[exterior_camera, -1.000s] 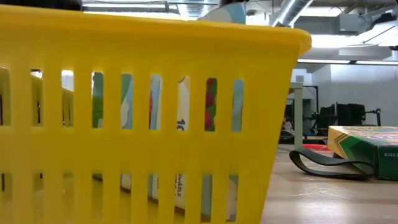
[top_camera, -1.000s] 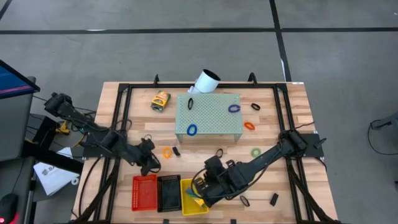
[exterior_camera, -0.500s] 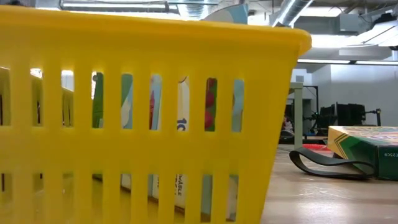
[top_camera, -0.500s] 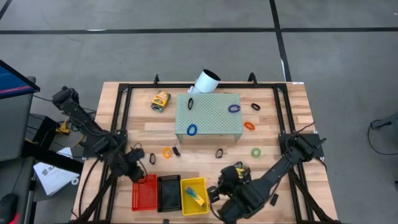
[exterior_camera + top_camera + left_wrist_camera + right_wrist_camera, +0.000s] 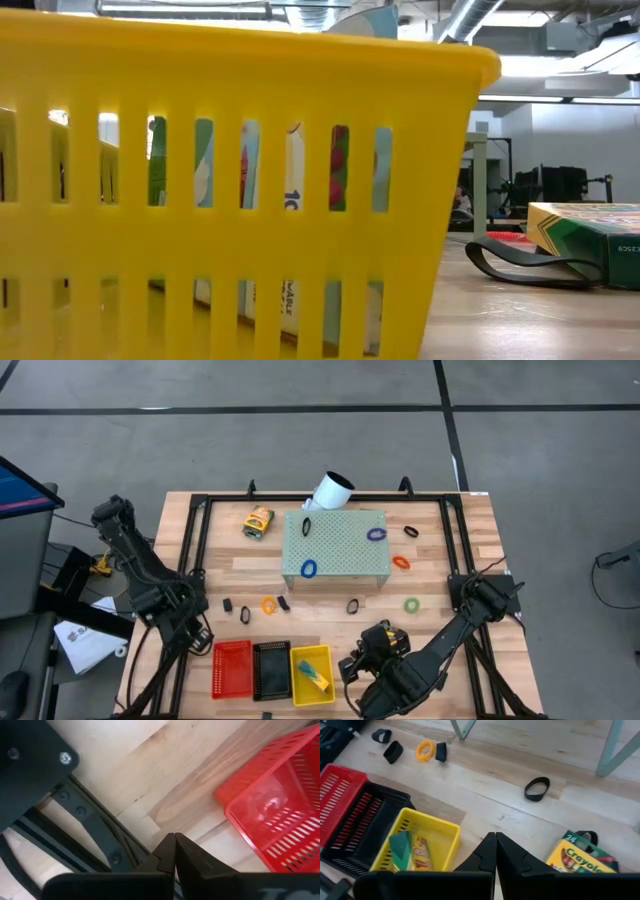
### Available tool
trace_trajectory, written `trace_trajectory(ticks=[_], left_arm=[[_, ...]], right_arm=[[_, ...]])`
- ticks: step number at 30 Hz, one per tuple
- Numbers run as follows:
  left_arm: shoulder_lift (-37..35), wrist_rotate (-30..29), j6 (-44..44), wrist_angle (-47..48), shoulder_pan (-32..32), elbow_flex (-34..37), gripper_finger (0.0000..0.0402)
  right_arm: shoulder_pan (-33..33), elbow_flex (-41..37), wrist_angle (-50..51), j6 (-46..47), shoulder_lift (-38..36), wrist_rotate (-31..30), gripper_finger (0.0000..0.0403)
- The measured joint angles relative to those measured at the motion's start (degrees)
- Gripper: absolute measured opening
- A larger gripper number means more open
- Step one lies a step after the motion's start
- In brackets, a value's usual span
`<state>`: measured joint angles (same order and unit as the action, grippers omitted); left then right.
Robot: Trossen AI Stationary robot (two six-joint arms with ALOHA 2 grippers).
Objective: Pick & Place Office Desk Supplies
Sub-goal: Adjust the red bin on the table
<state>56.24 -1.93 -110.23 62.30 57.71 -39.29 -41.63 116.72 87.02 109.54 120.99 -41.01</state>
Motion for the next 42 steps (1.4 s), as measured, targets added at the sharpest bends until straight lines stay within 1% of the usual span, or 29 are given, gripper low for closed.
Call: trace_trajectory(ticks=[7, 9, 12, 17, 21, 25, 29, 35, 39, 42], left_arm=[[10.0, 2.2, 0.4, -6.5, 0.0, 0.0, 0.0], [12.7, 2.3, 0.3, -9.4, 0.0, 0.0, 0.0], [16.3, 2.3, -0.7, -11.1, 0.0, 0.0, 0.0], [19.9, 0.4, -0.9, -15.6, -0.2, 0.0, 0.0], [22.1, -0.4, 0.0, -18.4, -1.6, 0.0, 0.0], [23.2, -2.3, 1.7, -22.9, -3.2, 0.0, 0.0], [23.4, -2.4, 1.9, -23.3, -3.9, 0.0, 0.0], [19.2, -2.8, 0.4, -21.8, -3.7, 0.0, 0.0], [16.3, -4.2, 0.0, -21.5, -3.7, 0.0, 0.0], [16.1, -4.1, -0.1, -21.6, -3.7, 0.0, 0.0]], right_arm=[[-0.8, 0.0, 0.0, 0.0, 0.0, -0.2, 0.0001], [-1.1, 0.0, 0.0, 0.0, 0.0, -0.7, 0.0001], [-1.5, 0.0, 0.0, 0.0, 0.0, -0.9, 0.0001], [-2.5, 0.0, 0.0, 0.0, 0.0, -0.9, 0.0], [-3.1, 0.0, 0.0, 0.1, 0.0, -0.9, 0.0], [-3.8, 0.0, 0.1, 1.0, 0.0, -0.9, 0.0], [-4.3, 0.0, 0.2, 2.1, 0.0, -0.9, 0.0], [-4.5, 0.0, 0.3, 2.2, 0.0, -0.9, 0.0], [-4.1, 0.0, 1.2, 2.1, 0.0, -1.1, 0.0], [-3.8, 0.0, 2.1, 2.1, 0.1, -1.4, 0.0]])
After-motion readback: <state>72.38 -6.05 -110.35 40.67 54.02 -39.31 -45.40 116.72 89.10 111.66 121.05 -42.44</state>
